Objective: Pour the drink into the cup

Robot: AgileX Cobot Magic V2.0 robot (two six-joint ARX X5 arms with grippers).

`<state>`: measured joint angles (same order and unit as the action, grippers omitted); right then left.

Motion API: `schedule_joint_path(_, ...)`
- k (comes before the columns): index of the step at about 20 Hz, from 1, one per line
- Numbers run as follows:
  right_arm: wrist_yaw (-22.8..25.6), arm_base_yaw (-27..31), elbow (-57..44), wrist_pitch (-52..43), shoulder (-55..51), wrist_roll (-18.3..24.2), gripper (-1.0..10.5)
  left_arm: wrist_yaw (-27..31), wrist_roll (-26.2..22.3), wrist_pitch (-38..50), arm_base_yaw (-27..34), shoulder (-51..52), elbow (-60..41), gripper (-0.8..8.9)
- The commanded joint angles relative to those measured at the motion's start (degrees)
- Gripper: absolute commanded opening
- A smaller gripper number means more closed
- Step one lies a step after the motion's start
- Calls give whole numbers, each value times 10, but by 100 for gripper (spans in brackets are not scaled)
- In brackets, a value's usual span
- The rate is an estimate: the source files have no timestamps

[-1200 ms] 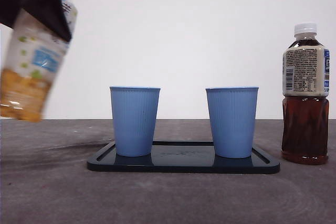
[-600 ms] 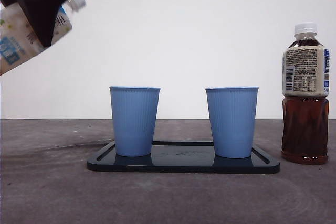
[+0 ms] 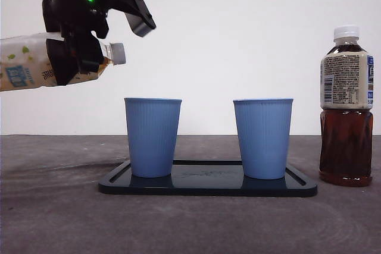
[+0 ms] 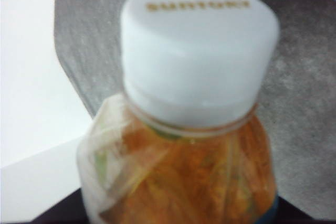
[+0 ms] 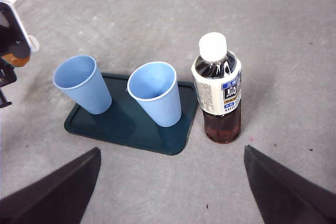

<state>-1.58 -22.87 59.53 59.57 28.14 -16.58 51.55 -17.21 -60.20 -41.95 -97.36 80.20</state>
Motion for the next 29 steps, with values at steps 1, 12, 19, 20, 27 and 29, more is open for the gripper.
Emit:
schedule_joint_path(1, -1, -3, 9, -3, 1, -3, 433, 43, -16, 5, -12, -17, 19, 130)
schedule_joint_path(12, -1, -3, 9, -4, 1, -3, 433, 86, -46, 33, -36, -37, 19, 130)
schedule_joint_path(19, -1, -3, 9, -1, 1, -3, 433, 91, -46, 30, -42, -64, 19, 130)
schedule_joint_path(20, -1, -3, 9, -1, 1, -3, 433, 92, -46, 30, -42, -64, 19, 130)
schedule_joint_path(27, 1, -3, 9, -1, 1, -3, 433, 101, -28, 34, -44, -64, 19, 130)
schedule_joint_path(29, 1, -3, 9, -1, 1, 1, 433, 100, 37, 21, -45, -60, 25, 130)
